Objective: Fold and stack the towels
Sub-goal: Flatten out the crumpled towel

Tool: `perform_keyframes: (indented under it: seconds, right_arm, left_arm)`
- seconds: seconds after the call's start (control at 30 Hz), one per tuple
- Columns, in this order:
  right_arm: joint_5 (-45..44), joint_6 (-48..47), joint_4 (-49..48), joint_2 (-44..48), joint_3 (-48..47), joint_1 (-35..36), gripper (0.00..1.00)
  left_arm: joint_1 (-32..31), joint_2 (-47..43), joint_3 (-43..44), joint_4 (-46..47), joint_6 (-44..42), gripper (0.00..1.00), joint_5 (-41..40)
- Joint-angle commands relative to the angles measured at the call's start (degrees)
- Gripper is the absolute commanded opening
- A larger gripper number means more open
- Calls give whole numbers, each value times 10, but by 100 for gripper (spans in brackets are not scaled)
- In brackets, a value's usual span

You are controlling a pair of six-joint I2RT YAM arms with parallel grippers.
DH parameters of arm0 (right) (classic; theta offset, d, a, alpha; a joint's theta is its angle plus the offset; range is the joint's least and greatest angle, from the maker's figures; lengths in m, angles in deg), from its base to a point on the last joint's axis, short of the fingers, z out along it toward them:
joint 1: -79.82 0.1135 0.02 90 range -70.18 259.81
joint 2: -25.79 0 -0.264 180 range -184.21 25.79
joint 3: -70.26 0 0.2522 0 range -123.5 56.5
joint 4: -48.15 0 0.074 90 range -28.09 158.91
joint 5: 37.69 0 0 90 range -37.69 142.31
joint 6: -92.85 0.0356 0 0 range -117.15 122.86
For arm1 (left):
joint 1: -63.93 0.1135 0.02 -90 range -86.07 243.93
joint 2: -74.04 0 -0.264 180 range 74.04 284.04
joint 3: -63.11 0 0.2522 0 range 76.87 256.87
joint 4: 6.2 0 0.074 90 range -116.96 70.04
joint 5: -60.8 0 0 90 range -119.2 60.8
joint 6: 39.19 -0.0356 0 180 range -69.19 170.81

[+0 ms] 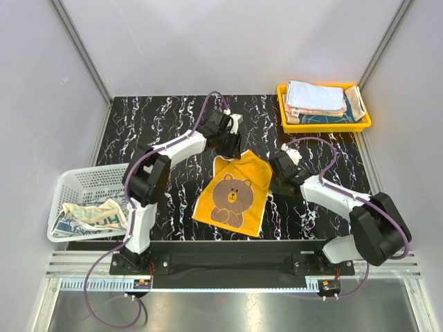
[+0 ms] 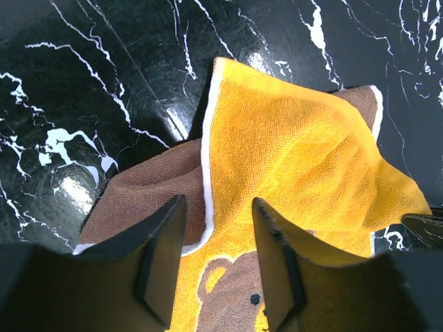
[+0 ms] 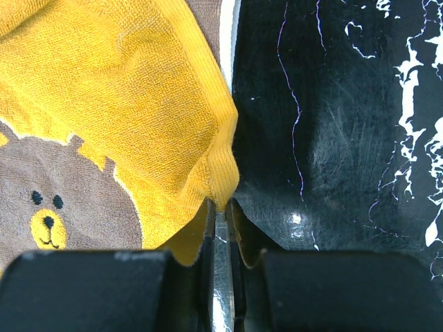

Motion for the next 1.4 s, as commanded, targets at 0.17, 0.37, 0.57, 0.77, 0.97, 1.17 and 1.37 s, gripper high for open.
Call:
perform_keyframes:
  seconds: [0.17, 0.37, 0.57, 0.77, 0.97, 1.17, 1.37]
  right_arm:
    - [-6, -4, -19, -1, -23, -3, 5]
    - [-11, -14, -12, -7, -37, -4, 5]
    - [-13, -26, -3, -14, -58, -12, 6]
    - [-17, -58, 18, -30, -126, -49, 5]
    - [-47, -130, 15, -97, -231, -85, 3]
    - [-64, -199, -23, -192, -370, -111, 2]
    - [-58, -248, -40, -274, -485, -132, 1]
  left_arm:
    - [-1, 7, 1, 14, 2, 38, 19]
    - [-1, 13, 11, 11, -1, 25, 23]
    - [4, 25, 38, -2, -5, 10, 32]
    - [35, 10, 73, 1, 11, 0, 11]
    - [61, -21, 71, 53, 22, 0, -21]
    - [102, -3, 129, 87, 28, 0, -26]
    - [136, 42, 202, 97, 30, 0, -25]
